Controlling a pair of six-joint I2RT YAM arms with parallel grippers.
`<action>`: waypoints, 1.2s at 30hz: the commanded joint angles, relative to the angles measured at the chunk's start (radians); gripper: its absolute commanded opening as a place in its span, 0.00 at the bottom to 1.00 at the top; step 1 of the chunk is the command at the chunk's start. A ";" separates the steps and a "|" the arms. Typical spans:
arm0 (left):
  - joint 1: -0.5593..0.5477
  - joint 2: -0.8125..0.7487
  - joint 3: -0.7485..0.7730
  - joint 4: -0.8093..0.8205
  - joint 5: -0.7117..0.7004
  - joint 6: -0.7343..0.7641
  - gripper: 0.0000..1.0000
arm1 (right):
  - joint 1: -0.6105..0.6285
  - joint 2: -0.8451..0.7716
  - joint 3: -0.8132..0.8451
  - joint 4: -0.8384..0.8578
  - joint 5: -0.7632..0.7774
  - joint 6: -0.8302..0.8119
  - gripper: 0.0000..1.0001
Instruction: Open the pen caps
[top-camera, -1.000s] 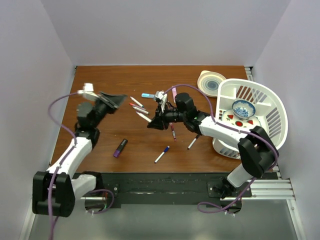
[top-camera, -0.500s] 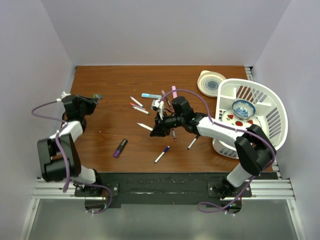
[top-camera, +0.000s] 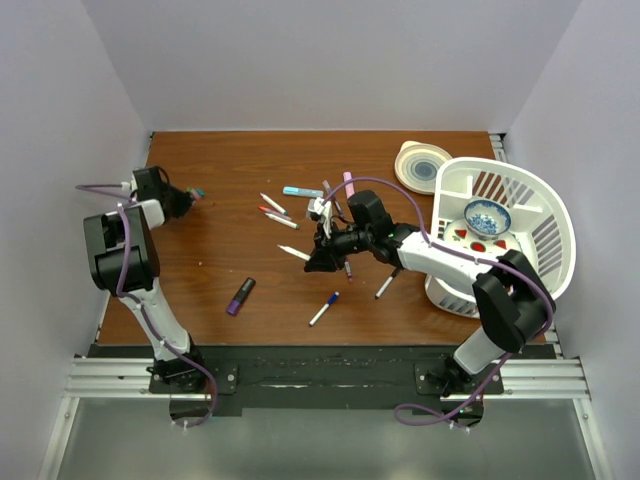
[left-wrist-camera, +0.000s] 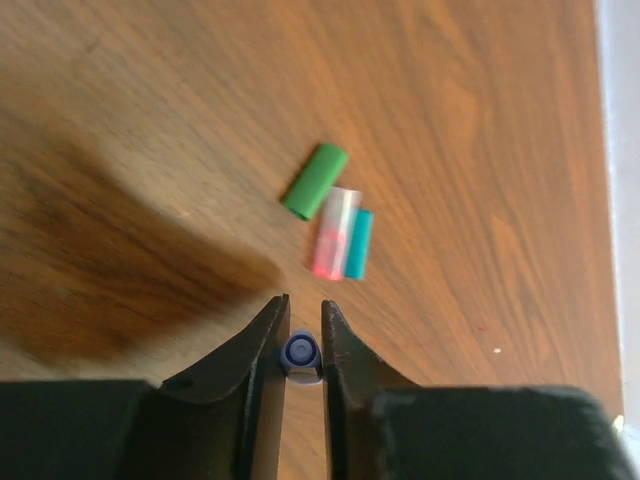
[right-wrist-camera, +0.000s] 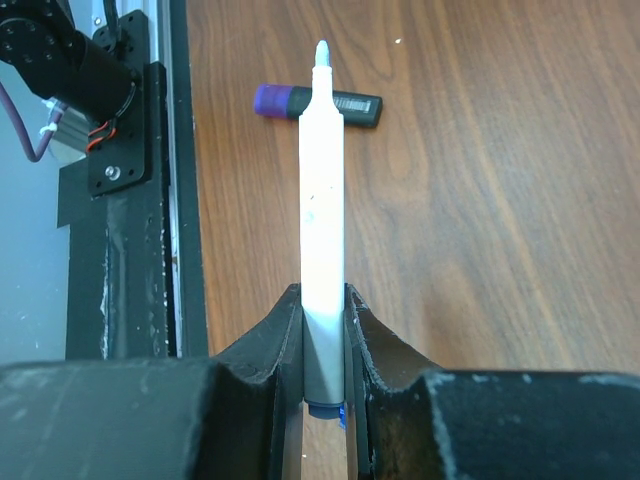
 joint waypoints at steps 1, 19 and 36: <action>0.009 0.036 0.050 -0.025 -0.017 0.019 0.27 | -0.010 -0.036 0.039 0.003 -0.035 -0.019 0.00; 0.021 -0.190 -0.033 0.032 0.113 0.053 0.64 | -0.010 0.042 0.094 -0.089 0.164 -0.045 0.00; -0.017 -1.013 -0.460 -0.174 0.317 0.491 0.72 | 0.097 0.537 0.679 -0.547 0.573 -0.183 0.01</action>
